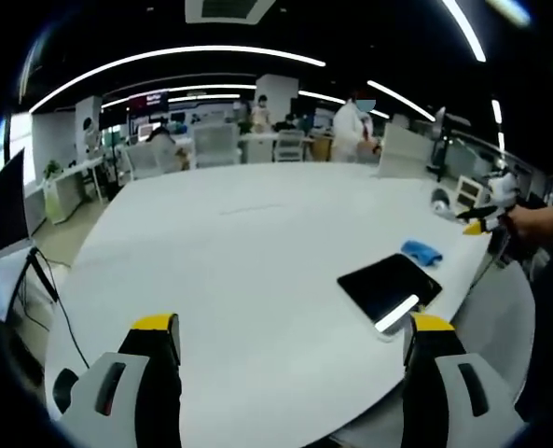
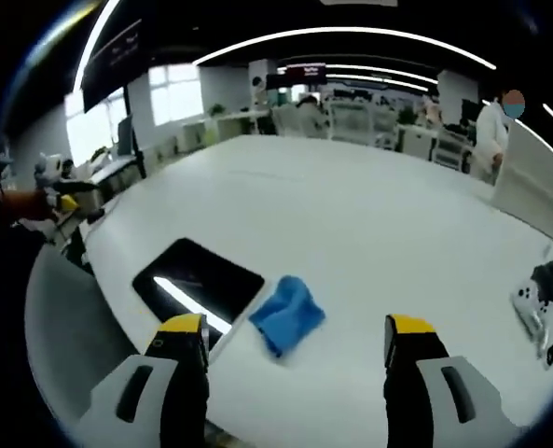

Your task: Wipe the mirror surface with the cleaning cloth until all visible marks leave the cleaned area.

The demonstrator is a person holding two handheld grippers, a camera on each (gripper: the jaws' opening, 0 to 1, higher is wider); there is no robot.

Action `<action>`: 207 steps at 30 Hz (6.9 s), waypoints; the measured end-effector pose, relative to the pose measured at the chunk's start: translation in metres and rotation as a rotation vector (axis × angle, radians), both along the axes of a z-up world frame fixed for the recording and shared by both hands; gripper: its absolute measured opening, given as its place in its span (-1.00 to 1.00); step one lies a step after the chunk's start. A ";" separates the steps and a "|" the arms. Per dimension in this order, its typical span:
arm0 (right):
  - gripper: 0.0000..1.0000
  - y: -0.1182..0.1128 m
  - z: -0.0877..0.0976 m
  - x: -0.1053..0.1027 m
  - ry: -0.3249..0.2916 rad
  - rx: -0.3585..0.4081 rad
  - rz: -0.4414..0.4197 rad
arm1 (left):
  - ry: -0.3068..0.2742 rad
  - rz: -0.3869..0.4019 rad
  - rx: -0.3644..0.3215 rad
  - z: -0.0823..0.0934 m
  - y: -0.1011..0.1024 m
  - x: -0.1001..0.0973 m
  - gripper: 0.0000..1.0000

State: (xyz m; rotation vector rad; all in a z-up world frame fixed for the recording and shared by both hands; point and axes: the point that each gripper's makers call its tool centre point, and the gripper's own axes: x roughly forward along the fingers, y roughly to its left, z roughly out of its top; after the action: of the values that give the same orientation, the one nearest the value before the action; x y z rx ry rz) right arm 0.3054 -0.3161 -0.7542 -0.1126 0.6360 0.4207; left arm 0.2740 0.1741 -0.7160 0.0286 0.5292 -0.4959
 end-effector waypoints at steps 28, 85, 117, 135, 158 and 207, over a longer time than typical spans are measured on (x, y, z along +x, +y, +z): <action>-0.09 0.026 -0.072 0.039 0.082 -0.023 0.060 | 0.035 0.017 0.008 -0.017 0.001 -0.015 1.00; -0.97 0.025 -0.060 0.050 0.222 0.044 -0.004 | 0.039 -0.021 0.022 -0.023 -0.007 -0.005 1.00; -0.97 0.038 -0.078 0.056 0.310 0.038 -0.168 | 0.053 -0.095 0.067 -0.038 -0.007 -0.002 1.00; -0.97 0.081 -0.092 0.068 0.350 0.045 -0.169 | 0.036 -0.037 0.001 -0.029 0.002 0.000 1.00; -0.96 0.124 -0.110 0.067 0.401 0.035 -0.179 | 0.060 -0.085 0.013 -0.037 0.003 -0.010 1.00; -0.96 0.275 -0.111 0.080 0.500 0.122 -0.092 | 0.087 -0.097 0.023 -0.044 0.010 -0.017 1.00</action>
State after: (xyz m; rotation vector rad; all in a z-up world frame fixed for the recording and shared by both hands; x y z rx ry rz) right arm 0.3856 -0.0411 -0.8656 0.1438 1.1001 0.3995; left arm 0.2572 0.1839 -0.7600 0.0547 0.6208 -0.5873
